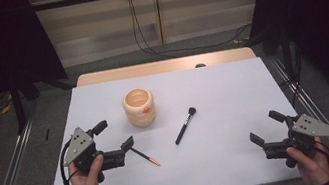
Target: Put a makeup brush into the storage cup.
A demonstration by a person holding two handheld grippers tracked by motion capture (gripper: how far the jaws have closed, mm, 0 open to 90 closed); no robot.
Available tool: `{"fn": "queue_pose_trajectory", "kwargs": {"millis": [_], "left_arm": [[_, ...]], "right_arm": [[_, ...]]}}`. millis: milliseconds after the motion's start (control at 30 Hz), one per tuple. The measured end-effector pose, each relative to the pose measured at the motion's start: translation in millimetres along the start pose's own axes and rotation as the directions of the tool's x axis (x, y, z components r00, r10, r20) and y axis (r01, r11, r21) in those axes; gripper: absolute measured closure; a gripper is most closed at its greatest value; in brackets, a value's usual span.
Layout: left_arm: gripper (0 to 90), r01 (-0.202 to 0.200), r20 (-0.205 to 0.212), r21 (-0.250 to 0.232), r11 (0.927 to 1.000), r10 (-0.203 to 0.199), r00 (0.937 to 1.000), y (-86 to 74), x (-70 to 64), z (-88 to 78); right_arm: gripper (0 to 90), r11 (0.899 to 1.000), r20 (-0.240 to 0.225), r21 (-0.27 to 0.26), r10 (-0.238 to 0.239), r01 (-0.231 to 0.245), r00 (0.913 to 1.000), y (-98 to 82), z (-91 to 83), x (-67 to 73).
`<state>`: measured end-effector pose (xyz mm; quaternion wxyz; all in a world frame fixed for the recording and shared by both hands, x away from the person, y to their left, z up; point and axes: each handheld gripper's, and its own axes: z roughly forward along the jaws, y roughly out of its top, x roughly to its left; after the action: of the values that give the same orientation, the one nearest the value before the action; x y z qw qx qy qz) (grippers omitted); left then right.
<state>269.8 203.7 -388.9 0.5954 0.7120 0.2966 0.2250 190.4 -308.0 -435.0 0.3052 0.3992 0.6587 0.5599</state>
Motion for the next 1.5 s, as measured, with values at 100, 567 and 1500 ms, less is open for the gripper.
{"fn": "queue_pose_trajectory", "kwargs": {"millis": [100, 567, 1500], "left_arm": [[2.0, 0.004, 0.032, 0.016, 0.9999, -0.004, 0.9995, 5.1, 5.9, 1.2], [1.6, -0.105, 0.14, 0.128, 0.9861, 0.087, 0.9863, 24.4, 6.3, 17.8], [4.2, -0.248, 0.254, 0.513, 0.822, 0.13, 0.9585, 28.1, 5.3, 47.7]], "right_arm": [[0.2, 1.0, 0.001, 0.003, 0.003, -0.003, 1.0, -0.2, -0.5, 0.4], [0.3, 1.0, -0.001, 0.013, 0.01, -0.01, 0.9999, -0.9, -3.4, -0.4], [0.7, 1.0, -0.001, 0.02, 0.01, -0.01, 1.0, -1.3, -1.6, -0.6]]}}
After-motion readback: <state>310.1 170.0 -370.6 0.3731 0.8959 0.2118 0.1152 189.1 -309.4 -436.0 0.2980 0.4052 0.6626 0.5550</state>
